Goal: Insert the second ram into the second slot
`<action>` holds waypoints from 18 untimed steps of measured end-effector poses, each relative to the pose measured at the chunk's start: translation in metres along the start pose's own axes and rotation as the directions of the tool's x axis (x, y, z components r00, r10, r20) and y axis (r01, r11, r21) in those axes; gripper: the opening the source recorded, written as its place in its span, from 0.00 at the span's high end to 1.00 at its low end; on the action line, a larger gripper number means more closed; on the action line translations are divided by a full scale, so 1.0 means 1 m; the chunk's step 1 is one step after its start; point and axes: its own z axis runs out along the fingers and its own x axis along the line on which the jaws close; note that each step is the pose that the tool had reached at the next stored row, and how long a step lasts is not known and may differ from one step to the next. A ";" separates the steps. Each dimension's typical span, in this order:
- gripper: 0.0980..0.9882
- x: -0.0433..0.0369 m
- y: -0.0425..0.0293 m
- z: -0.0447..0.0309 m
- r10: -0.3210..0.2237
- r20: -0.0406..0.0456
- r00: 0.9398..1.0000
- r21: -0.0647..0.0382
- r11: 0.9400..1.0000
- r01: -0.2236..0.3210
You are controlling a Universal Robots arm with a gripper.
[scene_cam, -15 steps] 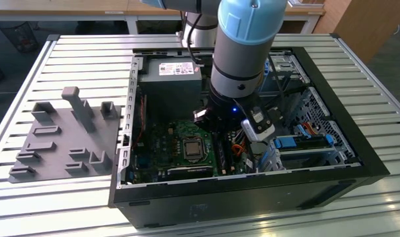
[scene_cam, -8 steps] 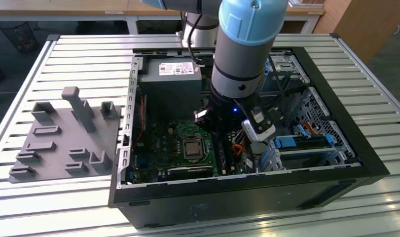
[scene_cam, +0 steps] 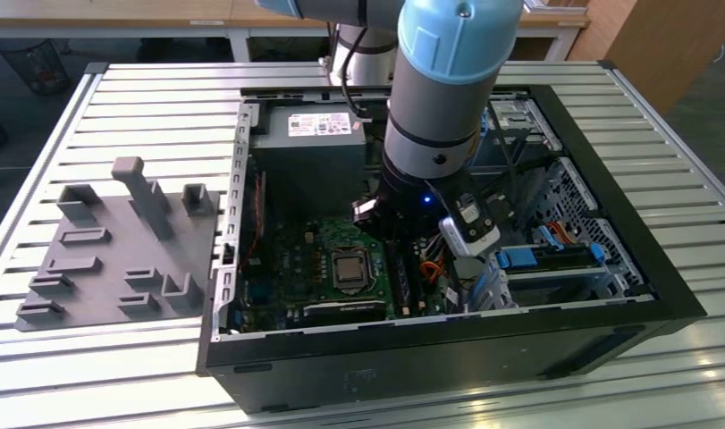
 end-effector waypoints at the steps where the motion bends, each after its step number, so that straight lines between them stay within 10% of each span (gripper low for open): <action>1: 0.96 0.0000 0.0001 0.0002 0.000 0.000 1.000 0.000 1.000 0.000; 18: 0.96 0.0000 0.0004 0.0026 0.003 0.000 1.000 -0.005 1.000 -0.003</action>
